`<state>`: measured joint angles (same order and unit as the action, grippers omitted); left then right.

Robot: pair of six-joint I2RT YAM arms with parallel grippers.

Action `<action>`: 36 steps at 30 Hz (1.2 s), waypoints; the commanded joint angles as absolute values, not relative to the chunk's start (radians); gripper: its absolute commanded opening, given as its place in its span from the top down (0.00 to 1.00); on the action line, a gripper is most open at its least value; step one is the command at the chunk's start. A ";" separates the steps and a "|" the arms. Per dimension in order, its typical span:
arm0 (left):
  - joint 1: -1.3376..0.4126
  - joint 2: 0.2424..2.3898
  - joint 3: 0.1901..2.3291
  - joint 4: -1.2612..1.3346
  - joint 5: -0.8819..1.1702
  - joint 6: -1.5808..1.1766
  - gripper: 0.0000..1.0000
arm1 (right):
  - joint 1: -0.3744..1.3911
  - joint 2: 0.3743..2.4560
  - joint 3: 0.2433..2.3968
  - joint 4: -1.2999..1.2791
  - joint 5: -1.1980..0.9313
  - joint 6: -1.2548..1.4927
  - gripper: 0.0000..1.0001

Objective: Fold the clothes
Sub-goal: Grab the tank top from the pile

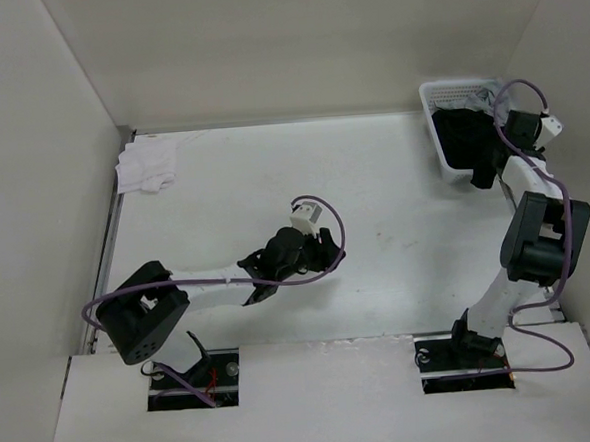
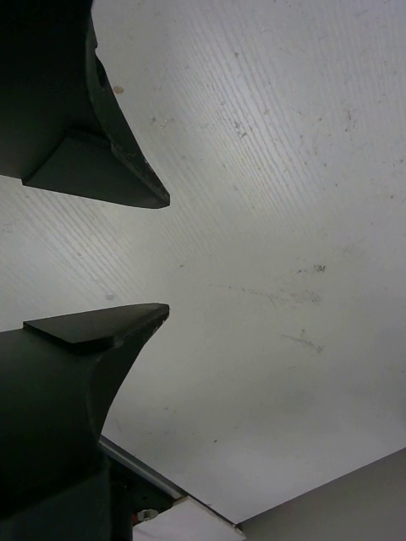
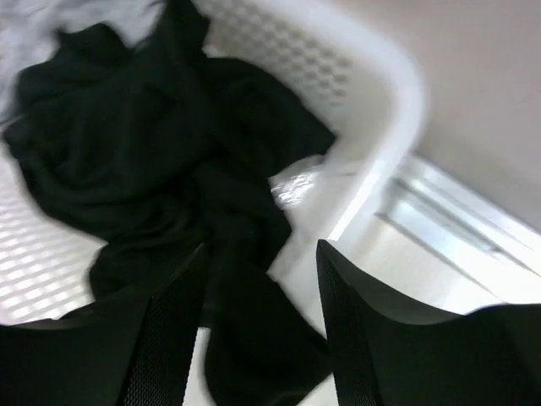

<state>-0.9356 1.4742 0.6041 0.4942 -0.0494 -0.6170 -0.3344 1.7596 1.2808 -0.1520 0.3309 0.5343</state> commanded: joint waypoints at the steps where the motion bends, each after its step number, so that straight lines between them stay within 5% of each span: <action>1: -0.927 1.494 0.594 0.571 -0.023 -0.634 0.52 | -0.335 1.788 1.361 -0.147 0.233 0.523 0.41; 7: -0.921 1.506 0.597 0.574 -0.014 -0.643 0.52 | -0.334 1.839 1.381 -0.140 0.135 0.567 0.67; 13: -0.910 1.503 0.594 0.574 -0.009 -0.647 0.52 | -0.335 1.853 1.454 -0.237 0.121 0.551 0.44; 24: -0.874 1.465 0.571 0.580 0.008 -0.664 0.52 | -0.254 1.873 1.466 -0.406 0.408 0.376 0.38; 29: -0.866 1.460 0.565 0.583 0.011 -0.670 0.52 | -0.249 1.890 1.518 -0.423 0.327 0.387 0.53; 33: -0.855 1.453 0.561 0.583 0.012 -0.670 0.52 | -0.249 1.950 1.613 -0.504 0.262 0.370 0.48; 36: -0.841 1.451 0.557 0.586 0.012 -0.675 0.52 | -0.249 1.962 1.626 -0.511 0.252 0.379 0.78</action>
